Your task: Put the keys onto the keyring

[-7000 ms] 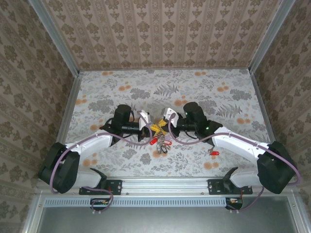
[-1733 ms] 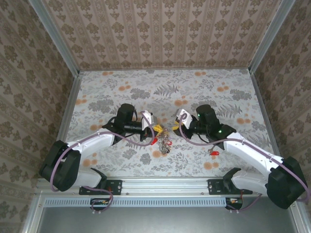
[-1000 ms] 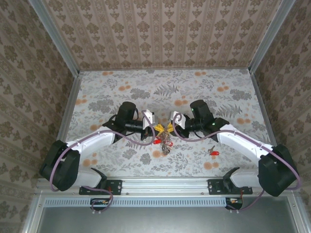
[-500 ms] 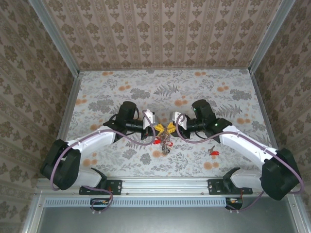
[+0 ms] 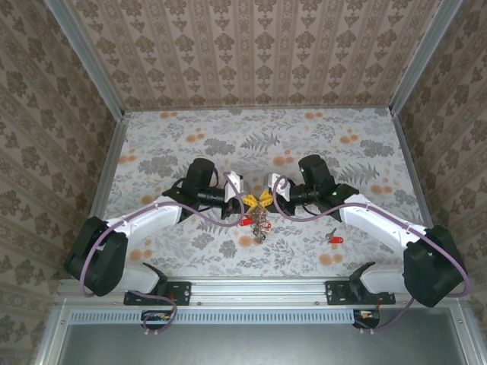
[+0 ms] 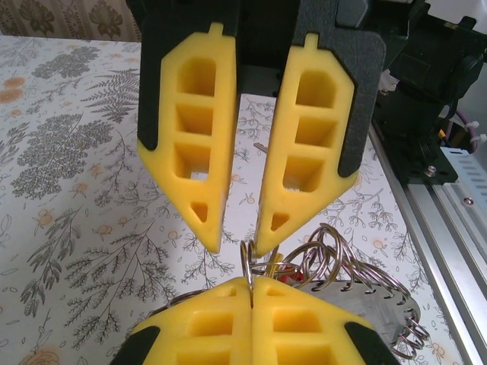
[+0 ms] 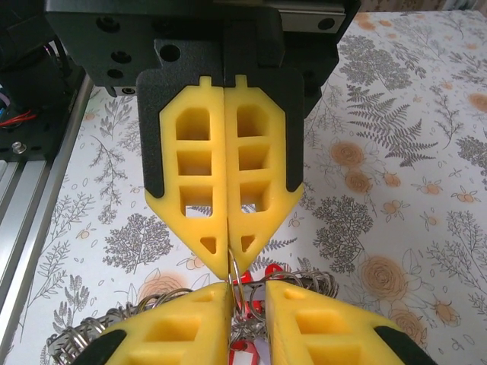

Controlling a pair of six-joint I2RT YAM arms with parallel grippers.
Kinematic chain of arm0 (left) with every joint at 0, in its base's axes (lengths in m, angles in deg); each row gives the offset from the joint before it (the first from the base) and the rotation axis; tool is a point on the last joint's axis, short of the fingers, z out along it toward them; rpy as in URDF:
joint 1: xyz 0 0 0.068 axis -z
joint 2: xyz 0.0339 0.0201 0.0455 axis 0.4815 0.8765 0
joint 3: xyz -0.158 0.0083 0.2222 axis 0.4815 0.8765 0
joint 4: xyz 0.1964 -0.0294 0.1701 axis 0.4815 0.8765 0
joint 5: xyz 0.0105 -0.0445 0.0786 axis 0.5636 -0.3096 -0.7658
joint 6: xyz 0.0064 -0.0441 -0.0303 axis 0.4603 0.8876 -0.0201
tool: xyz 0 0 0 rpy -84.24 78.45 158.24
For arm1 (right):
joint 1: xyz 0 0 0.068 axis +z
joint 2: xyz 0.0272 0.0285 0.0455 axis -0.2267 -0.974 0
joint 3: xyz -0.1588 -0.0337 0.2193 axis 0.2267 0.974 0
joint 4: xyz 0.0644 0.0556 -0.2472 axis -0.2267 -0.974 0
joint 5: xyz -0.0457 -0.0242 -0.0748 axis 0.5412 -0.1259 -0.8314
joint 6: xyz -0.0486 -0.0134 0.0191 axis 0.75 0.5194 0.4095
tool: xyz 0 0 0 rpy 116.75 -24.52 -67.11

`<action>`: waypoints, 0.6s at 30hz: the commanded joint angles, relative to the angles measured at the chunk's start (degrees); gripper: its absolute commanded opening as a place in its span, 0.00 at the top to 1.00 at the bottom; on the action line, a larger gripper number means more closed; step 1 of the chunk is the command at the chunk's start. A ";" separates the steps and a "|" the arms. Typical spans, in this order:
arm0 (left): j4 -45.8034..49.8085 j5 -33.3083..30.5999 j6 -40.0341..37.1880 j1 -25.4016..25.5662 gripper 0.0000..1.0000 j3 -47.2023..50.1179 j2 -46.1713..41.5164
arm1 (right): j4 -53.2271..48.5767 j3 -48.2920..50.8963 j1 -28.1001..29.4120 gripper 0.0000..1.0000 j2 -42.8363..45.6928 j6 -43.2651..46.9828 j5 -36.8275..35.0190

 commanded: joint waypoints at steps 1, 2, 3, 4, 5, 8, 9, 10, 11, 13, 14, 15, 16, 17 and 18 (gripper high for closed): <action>-0.42 2.96 -1.22 0.40 1.00 -2.56 -0.02 | 1.14 -0.30 -0.18 0.79 -1.15 0.13 0.06; -0.38 2.91 -1.21 0.42 1.00 -2.55 -0.01 | 0.96 -0.08 -0.15 0.78 -1.19 0.53 -0.26; -0.42 3.01 -1.24 0.42 1.00 -2.48 -0.08 | 0.85 0.25 -0.18 0.78 -1.36 0.94 -0.74; -0.49 3.23 -1.27 0.42 1.00 -2.43 -0.10 | 0.93 0.63 -0.21 0.78 -1.59 1.11 -1.31; -0.69 3.43 -1.20 0.42 1.00 -2.20 -0.07 | 0.87 0.75 -0.42 0.81 -1.80 1.21 -1.31; -0.99 3.58 -1.12 0.38 1.00 -1.81 0.00 | 1.86 0.89 -0.62 0.89 -1.64 0.27 -0.51; -1.10 3.46 -1.06 0.40 1.00 -1.73 -0.04 | 2.62 1.08 -0.62 0.91 -1.39 -0.29 -0.31; -1.11 3.16 -1.09 0.37 1.00 -1.63 -0.06 | 3.41 1.35 -0.61 0.93 -1.00 -0.81 -0.27; -0.98 2.79 -1.10 0.38 1.00 -1.63 -0.17 | 3.62 1.39 -0.61 0.95 -0.63 -0.92 -0.31; -0.42 1.48 -1.22 0.42 0.99 -1.68 -0.20 | 2.04 0.68 -0.54 0.98 -0.02 -0.74 -1.38; 0.41 0.84 -1.48 0.42 0.96 -1.90 -0.06 | 0.30 -0.01 -0.45 0.98 0.20 -0.18 -1.89; 1.70 -0.01 -2.06 0.49 0.91 -2.34 -0.04 | -1.95 -0.89 -0.20 0.99 0.55 0.93 -2.67; 3.23 -0.62 -2.78 0.58 0.88 -2.85 0.04 | -3.96 -1.69 0.27 0.99 0.94 1.98 -3.80; 4.61 -0.93 -3.59 0.68 0.86 -3.42 0.20 | -5.32 -2.23 0.62 0.99 1.24 2.76 -4.75; 5.92 -1.88 -4.17 0.84 0.84 -3.99 0.46 | -6.54 -2.76 0.99 0.99 1.58 3.36 -5.72</action>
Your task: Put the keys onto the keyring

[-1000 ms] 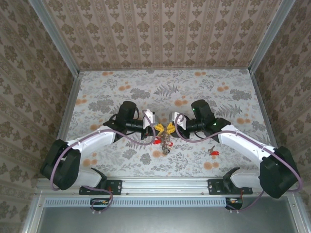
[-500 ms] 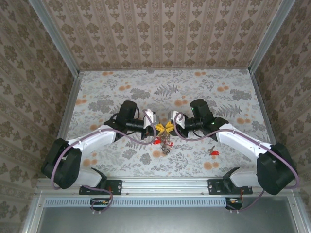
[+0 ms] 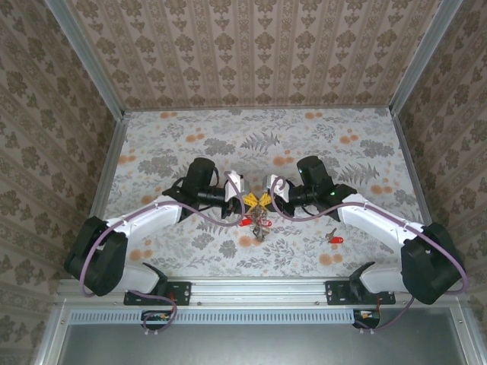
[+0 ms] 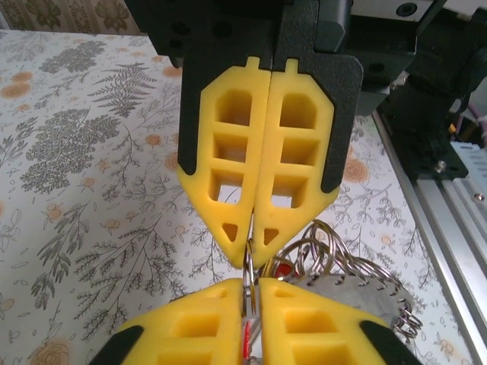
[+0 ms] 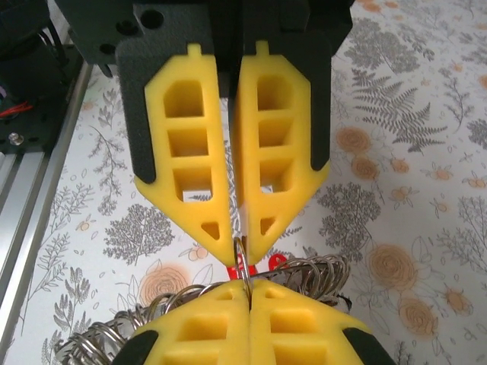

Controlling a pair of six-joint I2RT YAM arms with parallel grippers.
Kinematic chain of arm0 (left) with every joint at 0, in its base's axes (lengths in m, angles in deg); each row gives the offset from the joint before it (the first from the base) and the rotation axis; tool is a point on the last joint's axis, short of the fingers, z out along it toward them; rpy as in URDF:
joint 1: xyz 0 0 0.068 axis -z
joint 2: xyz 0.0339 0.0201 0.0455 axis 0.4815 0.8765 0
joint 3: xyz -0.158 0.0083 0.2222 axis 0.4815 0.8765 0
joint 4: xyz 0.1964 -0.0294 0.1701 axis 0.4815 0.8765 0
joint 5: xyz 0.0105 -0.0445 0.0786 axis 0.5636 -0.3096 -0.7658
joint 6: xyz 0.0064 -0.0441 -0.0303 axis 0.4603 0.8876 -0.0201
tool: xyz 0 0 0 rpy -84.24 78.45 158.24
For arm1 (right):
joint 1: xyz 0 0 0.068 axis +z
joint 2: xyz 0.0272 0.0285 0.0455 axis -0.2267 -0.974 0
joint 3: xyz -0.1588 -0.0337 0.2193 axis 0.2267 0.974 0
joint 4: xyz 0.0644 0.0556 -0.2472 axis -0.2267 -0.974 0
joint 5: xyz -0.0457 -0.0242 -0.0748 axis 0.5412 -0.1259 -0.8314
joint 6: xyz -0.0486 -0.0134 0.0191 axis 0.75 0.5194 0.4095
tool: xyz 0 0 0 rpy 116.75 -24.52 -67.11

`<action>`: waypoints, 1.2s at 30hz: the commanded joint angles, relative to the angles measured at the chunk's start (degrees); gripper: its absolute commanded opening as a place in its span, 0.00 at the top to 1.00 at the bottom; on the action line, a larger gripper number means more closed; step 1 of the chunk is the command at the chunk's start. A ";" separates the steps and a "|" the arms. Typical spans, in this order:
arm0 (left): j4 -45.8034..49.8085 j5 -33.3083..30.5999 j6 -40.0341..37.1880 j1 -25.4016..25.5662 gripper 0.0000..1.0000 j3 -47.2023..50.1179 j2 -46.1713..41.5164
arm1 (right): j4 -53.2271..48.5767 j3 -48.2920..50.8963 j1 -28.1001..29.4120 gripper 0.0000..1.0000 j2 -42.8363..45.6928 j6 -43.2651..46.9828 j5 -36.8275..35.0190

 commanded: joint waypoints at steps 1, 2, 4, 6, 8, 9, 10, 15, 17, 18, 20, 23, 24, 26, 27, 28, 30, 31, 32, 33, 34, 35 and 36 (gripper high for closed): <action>4.95 -1.01 -3.45 0.93 0.84 -3.63 0.70 | -5.86 -3.30 0.97 0.99 2.35 3.32 -4.63; 5.89 -1.32 -4.23 1.12 0.83 -4.30 0.97 | -6.79 -3.74 1.23 0.99 2.52 3.55 -5.23; 7.86 -1.99 -5.20 1.64 0.83 -5.55 1.68 | -9.36 -5.11 1.93 0.98 2.58 4.37 -6.60; 9.22 -2.33 -6.00 2.17 0.82 -6.61 2.55 | -11.33 -6.28 2.60 0.98 2.47 4.88 -7.72; 10.57 -2.74 -6.72 2.78 0.81 -7.73 3.30 | -11.92 -6.86 3.10 0.98 2.60 4.97 -8.21; 10.88 -2.99 -6.86 2.94 0.81 -8.05 3.55 | -11.88 -6.95 3.27 0.98 2.69 4.93 -8.20; 11.07 -3.37 -6.91 3.10 0.80 -8.21 3.82 | -11.53 -6.87 3.31 0.98 2.87 4.69 -8.18; 11.21 -4.35 -6.91 3.37 0.80 -8.31 4.26 | -10.86 -6.76 3.58 0.98 3.50 4.06 -7.63; 11.50 -4.65 -7.08 3.41 0.80 -8.49 4.40 | -10.12 -6.41 3.58 0.98 3.79 3.76 -7.26; 11.72 -4.66 -7.28 3.46 0.80 -8.65 4.48 | -9.96 -6.32 3.58 0.98 3.88 3.72 -7.08; 11.74 -4.90 -7.24 3.38 0.80 -8.72 4.49 | -9.70 -6.20 3.58 0.98 3.86 3.55 -7.00; 11.82 -5.24 -7.19 3.45 0.80 -8.91 4.73 | -9.04 -5.81 3.62 0.98 3.87 3.20 -6.64; 11.80 -5.14 -7.26 3.46 0.80 -9.04 4.73 | -8.85 -5.68 3.58 0.98 3.86 3.06 -6.46; 11.52 -4.68 -7.10 3.38 0.82 -9.28 4.76 | -8.83 -5.70 3.58 0.98 3.78 2.80 -6.21; 11.22 -4.38 -6.92 3.43 0.85 -9.26 4.63 | -8.76 -5.72 3.58 0.98 3.83 2.72 -6.00; 10.95 -4.17 -6.75 3.45 0.88 -9.41 4.64 | -8.66 -5.64 3.58 0.97 3.78 2.53 -5.78; 10.45 -3.20 -6.93 3.43 0.96 -9.49 4.58 | -8.48 -5.54 3.58 0.94 3.86 2.44 -5.50; 9.93 -2.96 -6.72 3.45 1.00 -9.41 4.52 | -8.35 -5.42 3.58 0.92 3.95 2.35 -5.54; 9.36 -2.57 -6.48 3.30 1.00 -9.28 4.54 | -8.23 -5.12 3.59 0.91 4.14 2.34 -5.63; 8.39 -2.17 -5.95 3.26 1.00 -9.02 4.42 | -7.90 -4.48 3.50 0.89 4.29 2.29 -5.73; 7.05 -1.56 -5.29 3.20 1.00 -8.64 4.24 | -7.08 -3.75 3.04 0.88 4.43 1.94 -5.63; 5.55 -0.86 -4.38 3.09 1.00 -8.03 4.07 | -6.11 -2.96 2.43 0.87 4.47 1.32 -5.15; 4.00 -0.18 -3.63 3.04 1.00 -7.47 3.81 | -5.09 -2.17 1.65 0.86 4.60 0.46 -4.09</action>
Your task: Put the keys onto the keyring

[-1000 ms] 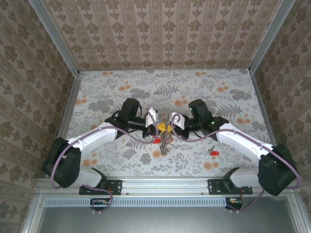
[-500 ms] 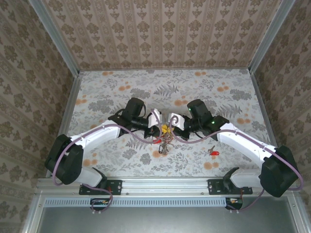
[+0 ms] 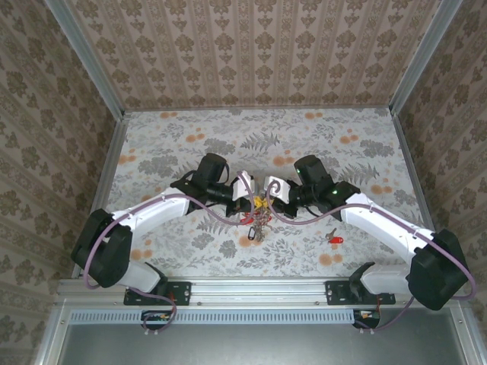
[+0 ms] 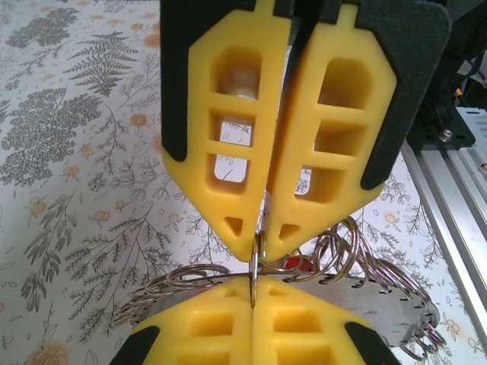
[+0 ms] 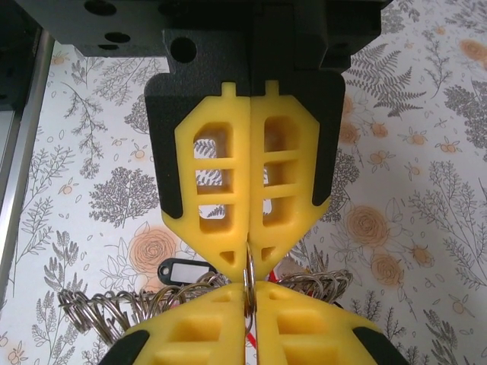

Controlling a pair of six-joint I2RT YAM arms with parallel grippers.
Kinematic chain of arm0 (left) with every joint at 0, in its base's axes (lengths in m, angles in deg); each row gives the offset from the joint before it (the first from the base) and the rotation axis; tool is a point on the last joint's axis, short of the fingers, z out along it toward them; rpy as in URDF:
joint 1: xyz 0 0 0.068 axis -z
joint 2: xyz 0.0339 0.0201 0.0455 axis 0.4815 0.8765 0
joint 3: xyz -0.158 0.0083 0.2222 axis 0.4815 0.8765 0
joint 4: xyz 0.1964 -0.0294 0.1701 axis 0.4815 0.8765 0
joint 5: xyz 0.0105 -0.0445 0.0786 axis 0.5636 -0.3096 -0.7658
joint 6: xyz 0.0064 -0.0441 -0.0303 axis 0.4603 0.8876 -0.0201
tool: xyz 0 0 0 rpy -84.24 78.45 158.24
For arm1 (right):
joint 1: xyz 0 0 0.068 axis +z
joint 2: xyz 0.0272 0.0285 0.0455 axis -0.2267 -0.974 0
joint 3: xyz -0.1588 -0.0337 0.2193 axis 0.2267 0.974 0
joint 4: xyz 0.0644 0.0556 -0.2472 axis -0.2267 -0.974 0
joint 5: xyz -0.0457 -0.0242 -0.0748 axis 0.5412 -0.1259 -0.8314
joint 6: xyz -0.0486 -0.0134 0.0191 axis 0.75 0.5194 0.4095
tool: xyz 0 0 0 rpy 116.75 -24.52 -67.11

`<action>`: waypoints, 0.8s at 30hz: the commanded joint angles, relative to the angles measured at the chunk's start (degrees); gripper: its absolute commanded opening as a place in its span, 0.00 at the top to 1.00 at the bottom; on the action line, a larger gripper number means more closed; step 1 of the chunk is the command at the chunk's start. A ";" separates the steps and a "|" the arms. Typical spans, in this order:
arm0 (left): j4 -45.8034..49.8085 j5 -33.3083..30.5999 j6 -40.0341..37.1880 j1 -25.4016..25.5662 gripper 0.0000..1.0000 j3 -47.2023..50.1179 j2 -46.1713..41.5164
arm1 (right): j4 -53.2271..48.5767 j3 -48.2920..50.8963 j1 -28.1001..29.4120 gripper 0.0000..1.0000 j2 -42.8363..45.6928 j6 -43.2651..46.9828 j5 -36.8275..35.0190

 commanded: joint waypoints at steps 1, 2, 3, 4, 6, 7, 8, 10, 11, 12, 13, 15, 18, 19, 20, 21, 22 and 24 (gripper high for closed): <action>-7.37 4.42 2.94 -0.15 1.00 0.45 -0.59 | 6.15 2.62 -1.76 0.85 1.78 -2.87 5.62; -8.93 5.27 3.56 -0.31 1.00 1.00 -0.80 | 7.16 3.25 -2.28 0.84 1.78 -3.58 6.49; -10.69 6.41 4.31 -0.33 1.00 1.58 -1.03 | 8.22 3.88 -2.60 0.83 1.70 -3.99 7.37; -12.05 7.04 4.93 -0.42 1.00 1.97 -1.13 | 8.85 4.24 -2.87 0.83 1.65 -4.23 8.19; -13.49 8.11 5.60 -0.42 1.00 2.42 -1.27 | 9.90 4.79 -3.15 0.83 1.28 -4.99 9.22; -13.78 8.44 5.67 -0.53 1.00 2.48 -1.33 | 10.39 5.10 -3.30 0.83 1.17 -5.35 9.21; -13.90 8.61 5.80 -0.51 1.00 2.51 -1.36 | 10.89 5.47 -3.44 0.83 1.19 -5.46 9.28; -14.15 9.08 5.95 -0.59 1.00 2.60 -1.44 | 11.79 6.05 -3.85 0.83 1.40 -6.06 9.28; -14.63 9.32 6.23 -0.71 1.00 2.84 -1.52 | 12.05 6.36 -4.07 0.83 1.51 -6.17 9.28; -15.22 9.44 6.44 -0.68 1.00 3.10 -1.60 | 12.26 6.57 -4.20 0.84 1.69 -6.26 9.31; -15.63 9.55 6.80 -0.79 1.00 3.26 -1.68 | 12.37 6.66 -4.30 0.86 1.78 -6.32 9.29; -16.68 9.76 7.53 -0.95 1.00 3.67 -1.63 | 12.13 6.76 -4.46 0.90 1.89 -6.40 8.91; -15.12 8.14 6.88 -0.94 1.00 3.32 -1.59 | 10.25 5.92 -4.44 0.95 2.04 -5.48 7.83; -13.45 7.12 5.93 -0.88 0.97 2.93 -1.58 | 9.60 5.56 -4.47 0.96 2.13 -5.16 7.53; -11.63 5.78 4.95 -0.77 0.94 2.47 -1.55 | 8.77 5.17 -4.39 0.96 2.21 -4.78 7.28; -9.72 4.46 3.99 -0.62 0.92 2.02 -1.53 | 8.24 4.78 -4.31 0.97 2.30 -4.44 7.09; -7.63 3.18 2.85 -0.51 0.89 1.33 -1.60 | 7.62 4.34 -4.20 0.97 2.40 -4.12 6.53; -5.38 2.45 1.47 -0.51 0.88 0.55 -1.55 | 6.21 3.54 -3.70 0.98 2.49 -3.05 5.24</action>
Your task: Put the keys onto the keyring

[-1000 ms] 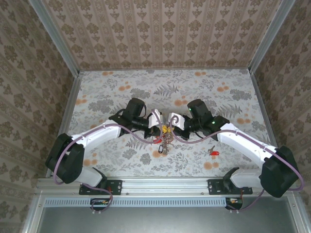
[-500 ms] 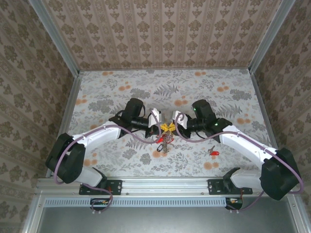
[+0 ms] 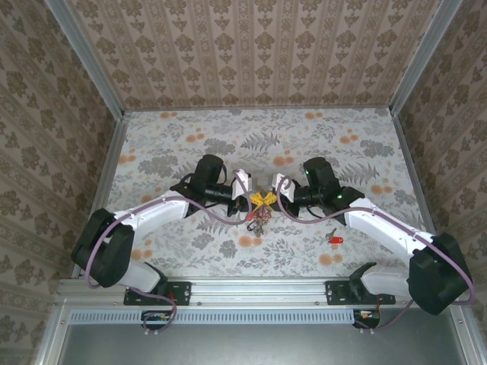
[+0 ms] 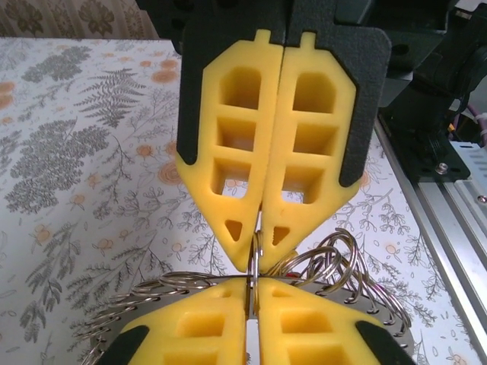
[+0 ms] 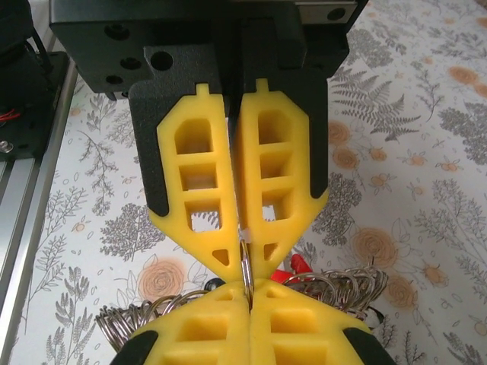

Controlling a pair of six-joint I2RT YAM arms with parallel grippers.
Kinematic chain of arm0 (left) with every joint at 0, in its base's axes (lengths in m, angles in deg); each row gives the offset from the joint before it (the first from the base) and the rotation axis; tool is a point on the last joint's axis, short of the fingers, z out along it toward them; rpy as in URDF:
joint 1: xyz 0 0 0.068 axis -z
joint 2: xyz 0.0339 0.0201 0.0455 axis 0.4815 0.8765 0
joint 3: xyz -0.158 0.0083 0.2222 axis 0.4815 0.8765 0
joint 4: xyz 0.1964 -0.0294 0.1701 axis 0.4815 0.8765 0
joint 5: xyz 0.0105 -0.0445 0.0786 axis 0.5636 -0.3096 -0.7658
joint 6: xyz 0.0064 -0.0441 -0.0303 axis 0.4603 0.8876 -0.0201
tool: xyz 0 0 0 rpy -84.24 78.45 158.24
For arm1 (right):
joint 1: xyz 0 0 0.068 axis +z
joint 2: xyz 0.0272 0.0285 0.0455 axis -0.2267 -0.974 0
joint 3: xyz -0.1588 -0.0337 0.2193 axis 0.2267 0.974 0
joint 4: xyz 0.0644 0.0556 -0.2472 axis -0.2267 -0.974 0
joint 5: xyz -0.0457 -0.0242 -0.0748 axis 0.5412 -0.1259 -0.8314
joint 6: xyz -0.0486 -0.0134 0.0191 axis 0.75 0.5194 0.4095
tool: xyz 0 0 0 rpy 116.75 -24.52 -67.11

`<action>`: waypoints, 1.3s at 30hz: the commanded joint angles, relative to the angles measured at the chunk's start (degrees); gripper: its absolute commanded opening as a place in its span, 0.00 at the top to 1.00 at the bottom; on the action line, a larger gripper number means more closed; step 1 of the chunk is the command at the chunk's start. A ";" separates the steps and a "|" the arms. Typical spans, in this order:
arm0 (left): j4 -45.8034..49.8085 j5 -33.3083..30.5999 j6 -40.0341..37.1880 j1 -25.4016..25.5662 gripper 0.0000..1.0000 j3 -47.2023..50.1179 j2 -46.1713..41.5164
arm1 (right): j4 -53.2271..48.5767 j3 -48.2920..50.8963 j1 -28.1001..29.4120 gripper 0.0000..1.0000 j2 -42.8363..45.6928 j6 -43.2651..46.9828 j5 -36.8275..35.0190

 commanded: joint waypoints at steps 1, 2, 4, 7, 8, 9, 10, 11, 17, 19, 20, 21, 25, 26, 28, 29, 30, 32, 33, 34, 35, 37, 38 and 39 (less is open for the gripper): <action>4.12 -1.07 -3.36 0.28 0.87 -2.84 -1.43 | -3.87 -2.63 0.52 0.98 1.07 2.64 -2.64; 4.52 -1.86 -3.42 0.30 0.86 -3.16 -1.38 | -5.05 -3.17 0.87 0.98 0.96 3.50 -3.27; 5.76 -2.18 -4.14 0.49 0.85 -3.89 -1.09 | -6.72 -4.19 1.54 0.98 0.56 4.46 -4.87; 6.54 -2.55 -4.81 0.81 0.84 -4.77 -0.64 | -8.54 -5.38 2.33 0.97 0.07 5.62 -6.05; 6.80 -2.60 -5.00 0.91 0.84 -5.00 -0.37 | -8.56 -5.60 2.56 0.97 0.01 5.58 -6.19; 7.30 -2.70 -5.18 1.07 0.83 -5.37 -0.01 | -8.44 -5.65 2.61 0.97 0.01 5.59 -6.11; 7.91 -2.86 -5.51 1.22 0.83 -5.79 0.36 | -8.21 -5.67 2.75 0.97 0.03 5.49 -5.99; 8.59 -2.97 -5.89 1.31 0.83 -6.29 0.68 | -8.00 -5.67 2.78 0.97 0.05 5.41 -5.87; 11.05 -3.61 -7.47 1.88 0.83 -7.76 2.07 | -7.45 -5.85 2.91 0.97 0.23 4.99 -5.01; 12.02 -3.79 -7.98 1.97 0.83 -8.33 2.49 | -6.39 -5.52 2.96 0.97 0.45 4.42 -4.48; 12.49 -3.94 -8.26 2.06 0.83 -8.50 2.66 | -5.91 -5.41 2.96 0.97 0.54 4.10 -4.27; 12.90 -4.01 -8.45 2.06 0.84 -8.71 2.76 | -5.61 -5.32 2.96 0.97 0.63 4.01 -4.10; 13.77 -4.02 -8.77 2.15 0.88 -9.02 3.15 | -5.11 -5.10 2.96 0.97 0.71 3.69 -3.83; 13.85 -3.99 -8.75 2.15 0.91 -9.01 3.12 | -4.99 -5.00 2.96 0.97 0.76 3.67 -3.72; 13.85 -4.18 -8.74 2.22 0.96 -9.04 3.21 | -4.50 -4.72 2.96 0.97 0.88 3.48 -3.66; 13.88 -4.15 -8.85 2.24 1.00 -8.98 3.21 | -4.17 -4.54 2.96 0.97 1.04 3.34 -3.56; 13.94 -4.17 -8.82 2.24 1.00 -8.95 3.15 | -3.78 -4.17 2.96 0.96 1.22 3.28 -3.57; 12.79 -3.80 -8.17 2.13 1.00 -8.35 2.57 | -3.08 -3.36 2.82 0.94 1.57 3.14 -3.72; 11.30 -3.45 -7.43 2.11 1.00 -7.67 2.18 | -2.80 -2.94 2.78 0.92 1.68 3.12 -3.89; 9.19 -2.29 -6.36 1.77 1.00 -6.85 1.61 | -2.46 -2.42 2.61 0.90 1.77 2.94 -4.00; 6.61 -1.03 -4.77 1.44 1.00 -5.89 1.23 | -1.88 -1.80 2.20 0.90 1.70 2.70 -3.88; 2.52 1.07 -2.17 0.84 1.00 -4.42 0.70 | -0.64 -0.66 1.67 0.88 1.60 2.04 -3.38; 1.03 1.91 -1.34 0.67 1.00 -3.94 0.40 | 0.12 -0.04 1.42 0.88 1.51 1.66 -2.99; 0.01 2.51 -0.79 0.57 1.00 -3.61 0.23 | 0.81 0.40 1.21 0.87 1.42 1.34 -2.57</action>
